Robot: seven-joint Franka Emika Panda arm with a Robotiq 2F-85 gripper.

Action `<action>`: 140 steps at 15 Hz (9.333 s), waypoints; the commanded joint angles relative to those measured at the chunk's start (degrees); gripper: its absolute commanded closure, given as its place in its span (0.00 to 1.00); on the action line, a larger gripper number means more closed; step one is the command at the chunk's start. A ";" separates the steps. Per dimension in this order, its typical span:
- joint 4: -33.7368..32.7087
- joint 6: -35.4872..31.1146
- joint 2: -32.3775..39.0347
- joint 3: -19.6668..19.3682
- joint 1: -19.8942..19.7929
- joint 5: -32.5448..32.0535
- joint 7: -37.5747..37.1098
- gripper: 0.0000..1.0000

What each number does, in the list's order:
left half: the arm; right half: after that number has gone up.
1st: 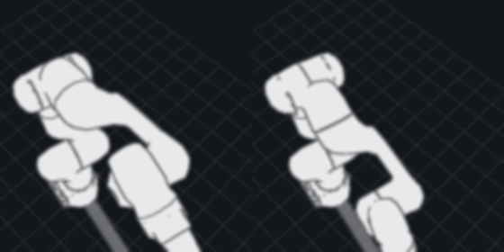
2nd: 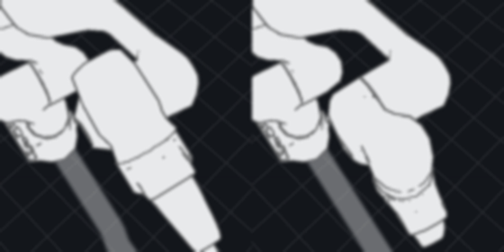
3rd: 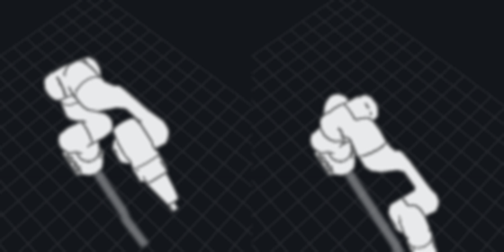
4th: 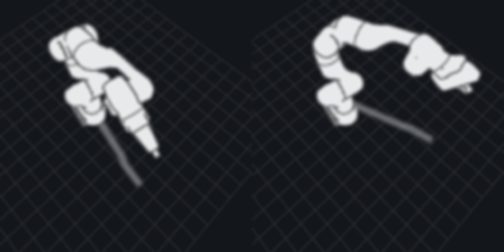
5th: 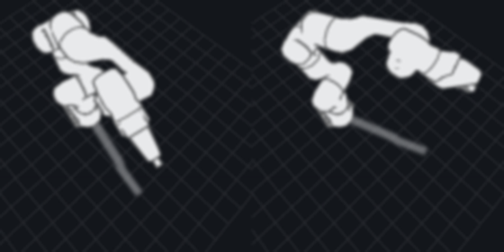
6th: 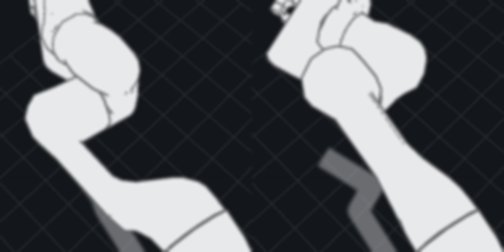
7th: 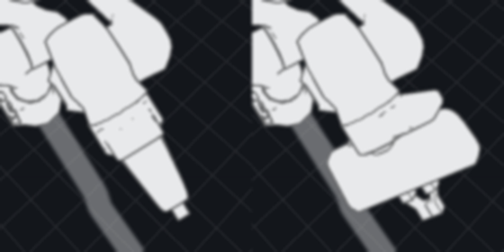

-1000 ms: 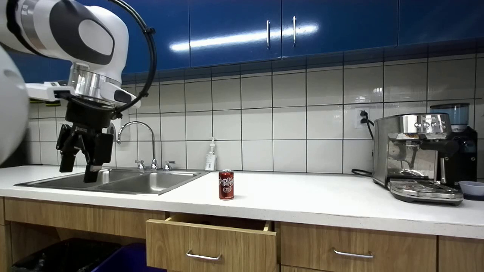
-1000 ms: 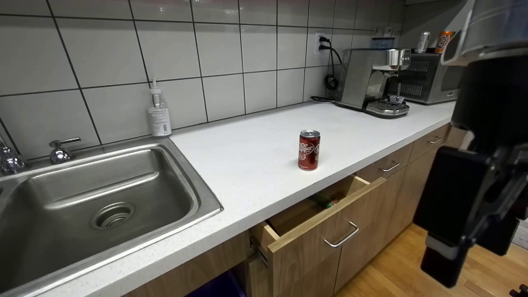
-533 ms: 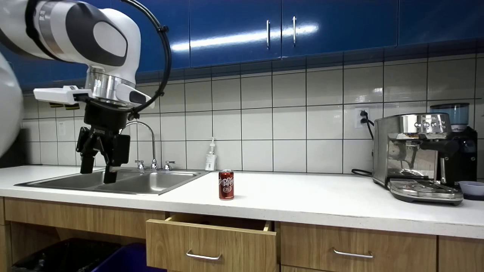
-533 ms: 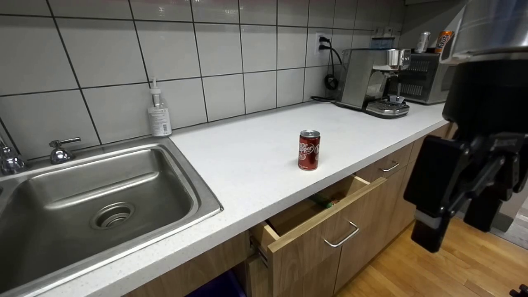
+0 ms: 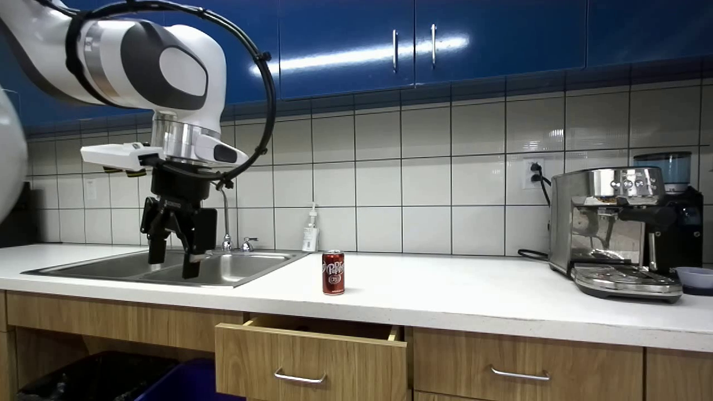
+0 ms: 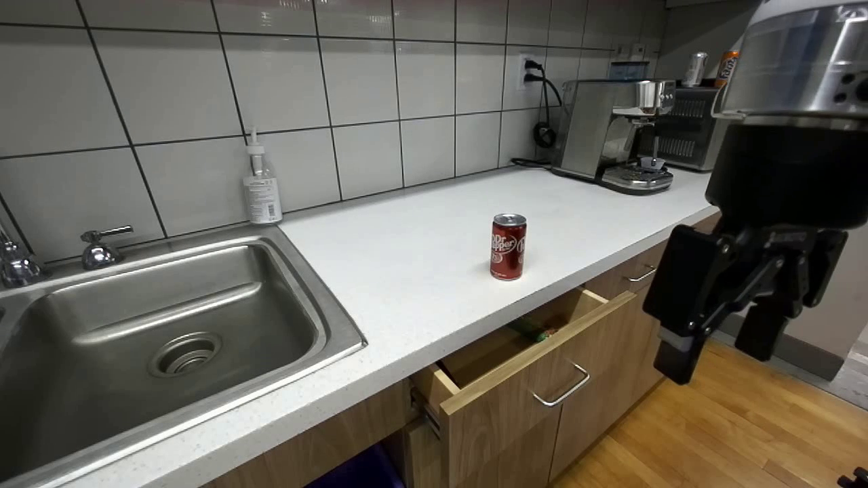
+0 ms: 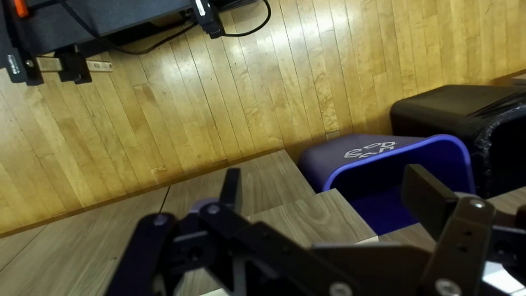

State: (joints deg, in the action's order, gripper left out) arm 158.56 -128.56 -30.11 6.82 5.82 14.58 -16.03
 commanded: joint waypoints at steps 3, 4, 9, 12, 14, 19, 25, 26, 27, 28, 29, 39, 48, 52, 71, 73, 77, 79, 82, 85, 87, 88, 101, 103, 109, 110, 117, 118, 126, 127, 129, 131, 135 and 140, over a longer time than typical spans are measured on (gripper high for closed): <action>0.20 -3.68 2.44 -0.43 -1.83 -4.54 2.78 0.00; 0.13 -4.10 2.96 -0.54 -2.09 -5.45 3.07 0.00; -0.96 -6.68 6.39 -2.15 -3.37 -8.62 5.54 0.00; -2.14 -8.50 8.81 -3.38 -4.08 -10.47 7.85 0.00; -3.02 -9.61 10.55 -3.92 -4.56 -11.88 9.27 0.00; -5.64 -11.61 15.25 -5.16 -5.17 -14.50 12.34 0.00; -9.19 -12.95 19.38 -7.32 -5.88 -15.50 16.32 0.00; -9.94 -13.03 20.15 -7.76 -6.03 -15.50 17.09 0.00; -10.49 -13.03 20.75 -8.14 -6.18 -15.49 17.84 0.00; -11.38 -13.25 21.90 -8.52 -6.31 -15.51 18.57 0.00; -11.95 -13.27 22.49 -8.85 -6.38 -15.41 19.21 0.00; -10.94 -12.93 22.01 -8.70 -6.10 -14.45 18.35 0.00; -10.94 -12.93 22.01 -8.70 -6.10 -14.45 18.35 0.00; -10.95 -13.80 22.80 -8.37 -6.05 -15.21 17.77 0.00; -18.01 -24.20 37.36 -10.30 -7.58 -18.45 18.05 0.00; -19.03 -24.50 38.41 -10.64 -7.73 -18.44 18.17 0.00; -21.37 -25.13 40.95 -11.15 -7.87 -19.24 17.98 0.00; -22.51 -25.93 42.44 -11.49 -7.65 -19.92 17.44 0.00; -23.95 -27.69 44.65 -11.79 -7.41 -20.75 17.24 0.00; -25.10 -29.32 46.70 -11.74 -7.53 -20.27 17.62 0.00; -25.72 -30.43 47.94 -11.76 -7.58 -20.03 17.77 0.00; -26.10 -30.95 48.66 -11.98 -7.48 -20.26 17.62 0.00; -30.66 -33.24 55.39 -12.30 -7.67 -19.69 18.29 0.00; -30.81 -33.21 55.76 -12.14 -7.82 -19.42 18.38 0.00; -30.53 -31.79 55.89 -10.80 -9.01 -18.13 19.59 0.00; -30.44 -31.50 55.84 -10.60 -9.24 -17.95 19.73 0.00; -29.10 -31.05 54.96 -8.91 -10.91 -16.32 21.03 0.00; -28.80 -31.08 54.78 -8.65 -11.15 -16.12 21.16 0.00; -26.81 -31.04 53.43 -8.30 -11.37 -15.57 21.27 0.00; -26.42 -31.07 53.16 -8.34 -11.29 -15.63 21.20 0.00; -25.94 -30.97 52.83 -8.37 -11.29 -15.66 21.35 0.00; -25.37 -30.85 52.45 -8.38 -11.38 -15.59 21.50 0.00; -24.04 -30.65 51.36 -8.14 -11.76 -15.15 21.92 0.00; -22.22 -31.09 50.24 -7.71 -12.15 -14.43 22.42 0.00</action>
State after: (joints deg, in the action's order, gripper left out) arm 132.61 -161.28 23.36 -2.58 -4.62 -1.50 4.38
